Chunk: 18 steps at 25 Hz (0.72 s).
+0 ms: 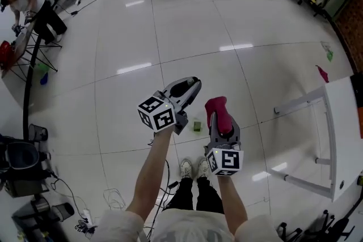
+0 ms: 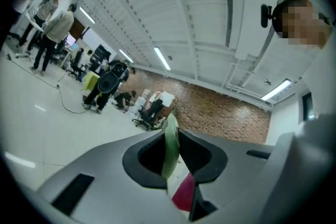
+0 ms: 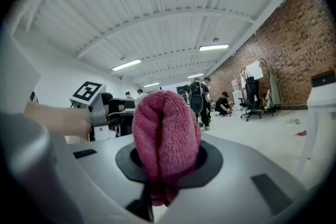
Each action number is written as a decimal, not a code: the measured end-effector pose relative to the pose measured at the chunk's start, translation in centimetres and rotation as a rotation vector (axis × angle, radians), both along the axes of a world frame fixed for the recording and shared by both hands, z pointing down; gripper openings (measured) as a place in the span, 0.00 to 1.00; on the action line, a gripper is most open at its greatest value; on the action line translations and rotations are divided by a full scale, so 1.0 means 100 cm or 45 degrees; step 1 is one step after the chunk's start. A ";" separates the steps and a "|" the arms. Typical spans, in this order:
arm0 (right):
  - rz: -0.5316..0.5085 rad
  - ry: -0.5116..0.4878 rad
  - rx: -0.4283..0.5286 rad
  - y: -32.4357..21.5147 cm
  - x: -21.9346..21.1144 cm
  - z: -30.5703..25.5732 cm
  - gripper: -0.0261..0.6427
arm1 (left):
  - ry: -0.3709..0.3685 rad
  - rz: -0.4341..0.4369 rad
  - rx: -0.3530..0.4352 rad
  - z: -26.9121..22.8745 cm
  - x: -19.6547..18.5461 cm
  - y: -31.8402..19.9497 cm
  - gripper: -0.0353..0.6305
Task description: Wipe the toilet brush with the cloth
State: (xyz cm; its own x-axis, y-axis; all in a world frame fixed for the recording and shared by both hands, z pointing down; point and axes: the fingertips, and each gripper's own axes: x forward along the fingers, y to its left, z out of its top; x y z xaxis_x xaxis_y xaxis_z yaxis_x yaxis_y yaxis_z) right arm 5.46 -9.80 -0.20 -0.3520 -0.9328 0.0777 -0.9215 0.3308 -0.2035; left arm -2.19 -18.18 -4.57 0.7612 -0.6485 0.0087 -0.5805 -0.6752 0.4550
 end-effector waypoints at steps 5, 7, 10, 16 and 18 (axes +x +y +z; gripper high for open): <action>-0.050 0.023 0.112 -0.005 -0.037 -0.062 0.14 | -0.008 -0.226 0.001 -0.063 -0.027 0.013 0.15; -0.129 0.039 0.155 -0.001 -0.051 -0.079 0.14 | -0.021 -0.250 0.003 -0.073 -0.032 0.020 0.15; -0.254 0.031 0.194 0.008 -0.063 -0.095 0.14 | 0.022 -0.231 0.002 -0.083 -0.032 0.032 0.15; -0.394 0.071 0.221 0.022 -0.080 -0.107 0.14 | 0.102 -0.175 0.010 -0.101 -0.030 0.052 0.15; -0.421 0.114 0.230 0.025 -0.085 -0.108 0.14 | 0.109 -0.148 0.017 -0.107 -0.026 0.057 0.15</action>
